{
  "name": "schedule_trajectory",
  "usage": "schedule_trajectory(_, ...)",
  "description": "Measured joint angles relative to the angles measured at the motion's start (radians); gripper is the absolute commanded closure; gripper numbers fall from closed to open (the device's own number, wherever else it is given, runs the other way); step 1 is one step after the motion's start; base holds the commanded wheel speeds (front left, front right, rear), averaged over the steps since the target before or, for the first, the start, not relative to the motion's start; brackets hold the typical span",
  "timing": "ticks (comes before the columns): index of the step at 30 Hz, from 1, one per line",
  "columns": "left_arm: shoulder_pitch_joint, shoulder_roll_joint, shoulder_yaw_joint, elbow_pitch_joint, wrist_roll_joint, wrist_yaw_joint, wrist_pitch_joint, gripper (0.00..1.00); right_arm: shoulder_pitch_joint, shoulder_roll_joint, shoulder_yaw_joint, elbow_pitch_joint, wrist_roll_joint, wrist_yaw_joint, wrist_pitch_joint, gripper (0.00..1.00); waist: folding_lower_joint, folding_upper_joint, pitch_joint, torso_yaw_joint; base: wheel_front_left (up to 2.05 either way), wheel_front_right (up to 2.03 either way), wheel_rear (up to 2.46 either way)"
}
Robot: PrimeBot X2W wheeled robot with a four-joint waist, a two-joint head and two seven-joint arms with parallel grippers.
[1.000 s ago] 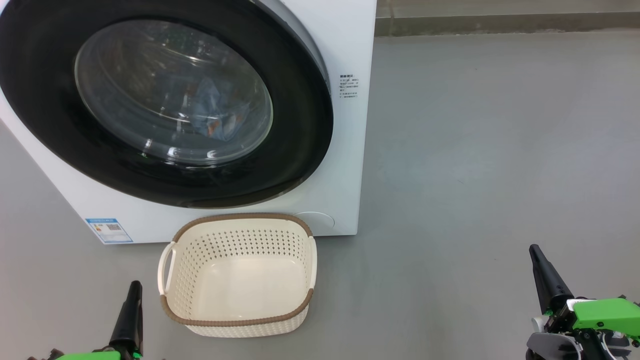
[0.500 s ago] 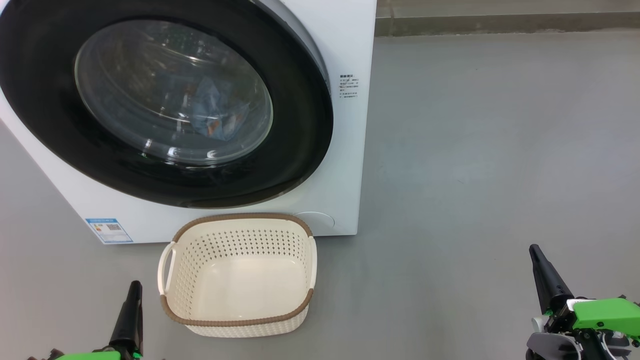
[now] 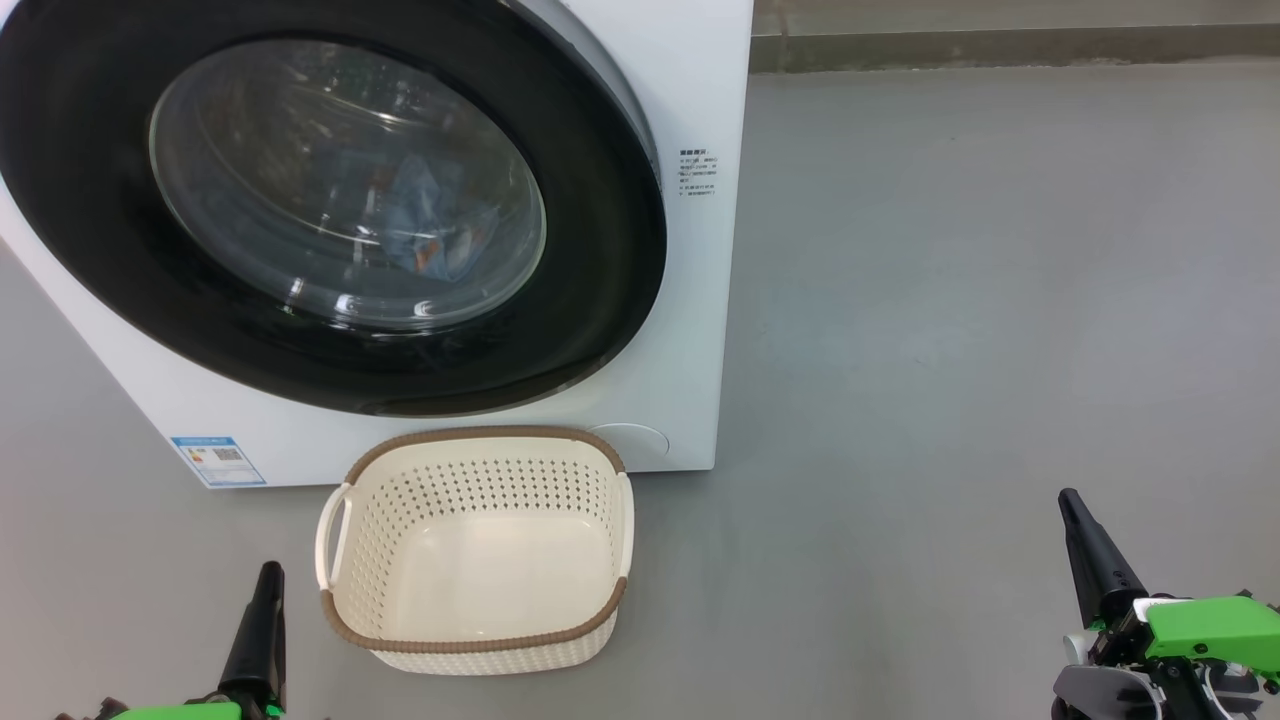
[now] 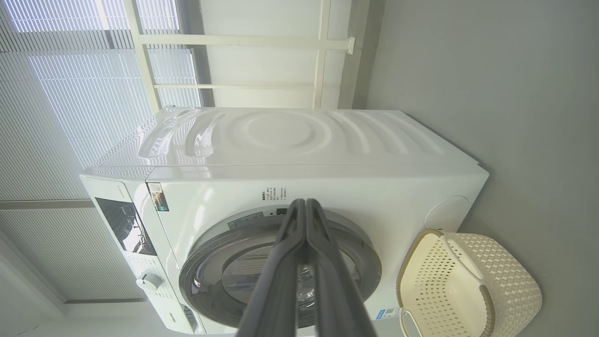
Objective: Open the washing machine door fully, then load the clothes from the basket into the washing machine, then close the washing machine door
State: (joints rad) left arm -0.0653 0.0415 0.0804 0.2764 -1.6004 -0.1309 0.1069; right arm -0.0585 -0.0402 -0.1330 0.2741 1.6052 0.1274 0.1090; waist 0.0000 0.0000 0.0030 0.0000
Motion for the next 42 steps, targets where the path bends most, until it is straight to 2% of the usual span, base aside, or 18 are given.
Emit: schedule_trajectory(42,0.000,0.000,0.000,0.000,0.000,0.000,0.000,1.00,0.000,0.000,0.000,0.000,0.000,0.000,0.000,1.00,0.0000,0.0000,0.000,0.000,0.00,0.00,0.00)
